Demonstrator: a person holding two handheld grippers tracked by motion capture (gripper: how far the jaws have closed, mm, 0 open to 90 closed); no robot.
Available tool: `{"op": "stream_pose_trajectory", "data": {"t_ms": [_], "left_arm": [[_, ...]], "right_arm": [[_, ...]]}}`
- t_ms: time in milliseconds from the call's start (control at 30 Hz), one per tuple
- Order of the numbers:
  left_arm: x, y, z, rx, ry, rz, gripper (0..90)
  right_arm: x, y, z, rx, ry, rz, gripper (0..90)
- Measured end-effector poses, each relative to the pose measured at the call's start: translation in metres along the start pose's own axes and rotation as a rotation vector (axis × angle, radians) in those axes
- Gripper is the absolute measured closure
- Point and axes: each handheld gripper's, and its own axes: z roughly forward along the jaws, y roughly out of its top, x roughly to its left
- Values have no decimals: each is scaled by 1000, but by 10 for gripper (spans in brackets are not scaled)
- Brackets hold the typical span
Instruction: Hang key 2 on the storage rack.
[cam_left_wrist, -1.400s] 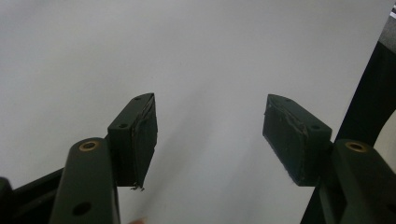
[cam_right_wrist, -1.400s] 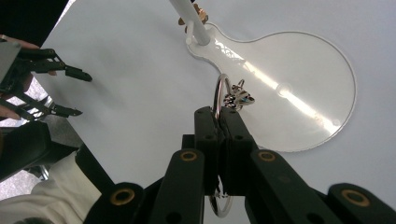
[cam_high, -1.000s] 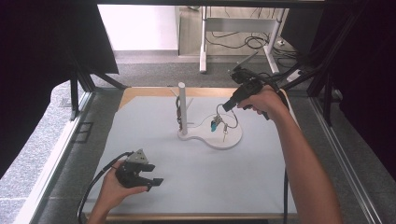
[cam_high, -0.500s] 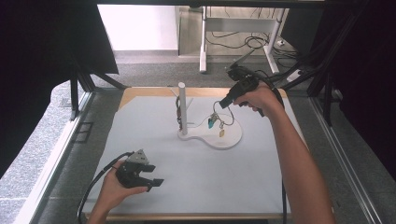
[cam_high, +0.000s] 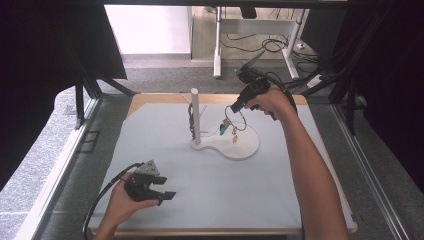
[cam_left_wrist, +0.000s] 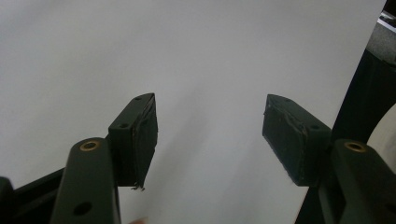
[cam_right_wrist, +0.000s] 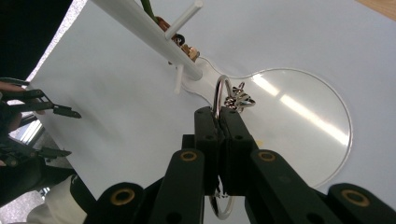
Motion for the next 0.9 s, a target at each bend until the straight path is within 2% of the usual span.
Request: {"op": "stream_pose_trajectory", "data": {"t_ms": [167, 500, 900], "left_arm": [[1, 0, -1, -2, 0, 2, 363], [1, 0, -2, -5, -3, 5, 363], [1, -1, -2, -7, -6, 10, 365]], "right_arm": [[-2, 9, 4, -9, 11, 0, 871], [-5, 25, 14, -6, -11, 1, 871], [-2, 42, 26, -3, -15, 2, 871]]}}
